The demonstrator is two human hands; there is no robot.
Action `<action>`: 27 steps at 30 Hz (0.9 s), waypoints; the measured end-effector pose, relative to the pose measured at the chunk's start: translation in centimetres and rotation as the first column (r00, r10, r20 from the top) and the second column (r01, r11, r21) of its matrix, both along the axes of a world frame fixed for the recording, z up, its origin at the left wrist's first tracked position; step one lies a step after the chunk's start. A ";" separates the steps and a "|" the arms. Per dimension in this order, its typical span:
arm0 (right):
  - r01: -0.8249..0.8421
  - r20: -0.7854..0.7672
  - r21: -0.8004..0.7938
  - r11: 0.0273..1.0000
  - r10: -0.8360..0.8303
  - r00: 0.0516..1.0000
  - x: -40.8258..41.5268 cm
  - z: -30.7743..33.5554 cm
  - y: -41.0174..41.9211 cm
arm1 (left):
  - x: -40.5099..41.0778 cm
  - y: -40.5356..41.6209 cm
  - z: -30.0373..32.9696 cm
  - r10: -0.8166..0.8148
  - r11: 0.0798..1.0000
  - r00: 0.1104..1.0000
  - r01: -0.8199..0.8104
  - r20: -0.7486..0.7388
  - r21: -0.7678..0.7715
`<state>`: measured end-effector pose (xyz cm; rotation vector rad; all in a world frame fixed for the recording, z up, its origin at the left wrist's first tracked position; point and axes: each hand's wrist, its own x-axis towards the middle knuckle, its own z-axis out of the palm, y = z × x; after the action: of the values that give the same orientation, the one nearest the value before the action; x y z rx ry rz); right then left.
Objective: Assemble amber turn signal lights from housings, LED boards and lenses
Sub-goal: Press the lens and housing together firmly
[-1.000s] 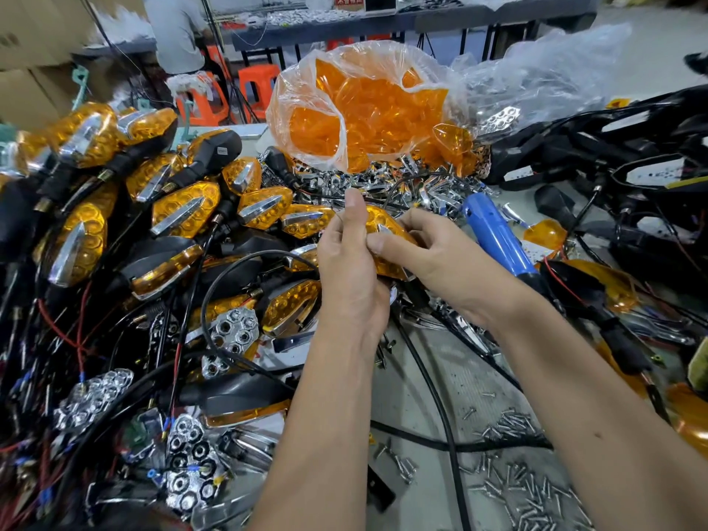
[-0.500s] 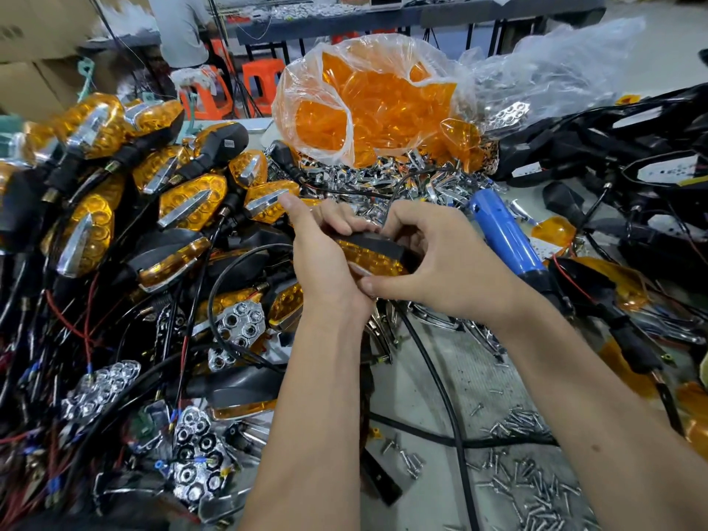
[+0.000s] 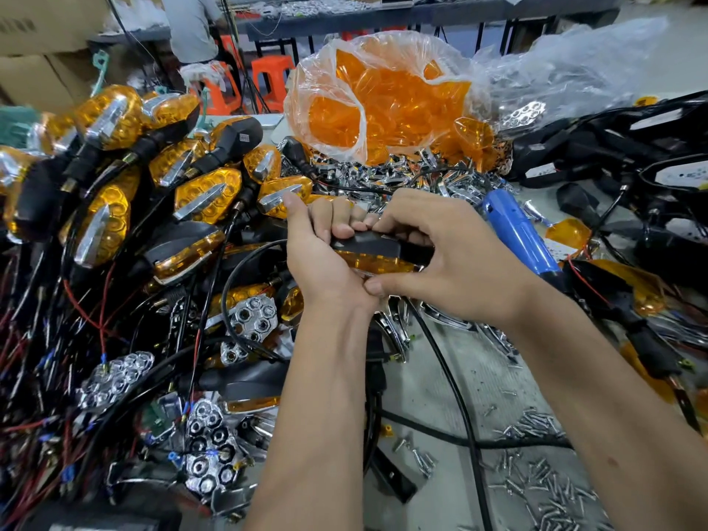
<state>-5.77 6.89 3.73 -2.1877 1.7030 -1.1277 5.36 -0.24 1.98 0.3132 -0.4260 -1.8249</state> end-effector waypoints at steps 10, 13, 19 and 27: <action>0.513 -0.067 -0.171 0.841 -0.530 0.846 4.0 -1.5 -0.4 | -1.7 0.9 -0.1 0.048 0.979 0.989 -0.074 0.141 0.189; 0.612 0.037 -0.263 0.746 -0.626 0.779 3.0 -1.5 -0.3 | -2.5 1.7 -0.5 -0.051 0.985 0.984 0.021 0.173 0.171; 0.653 0.376 0.088 0.753 -0.632 0.678 0.7 -2.0 -1.2 | -3.3 2.0 -0.7 -0.040 0.977 0.965 0.092 0.258 -0.193; 0.463 0.458 0.396 0.793 -0.608 0.649 0.7 -2.3 -1.5 | -3.0 1.7 -0.6 -0.086 0.906 0.964 0.180 0.251 -0.383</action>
<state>-5.10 5.42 1.43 -1.0193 2.0880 -1.4041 2.35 1.47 1.36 0.2098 -0.9926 -1.7871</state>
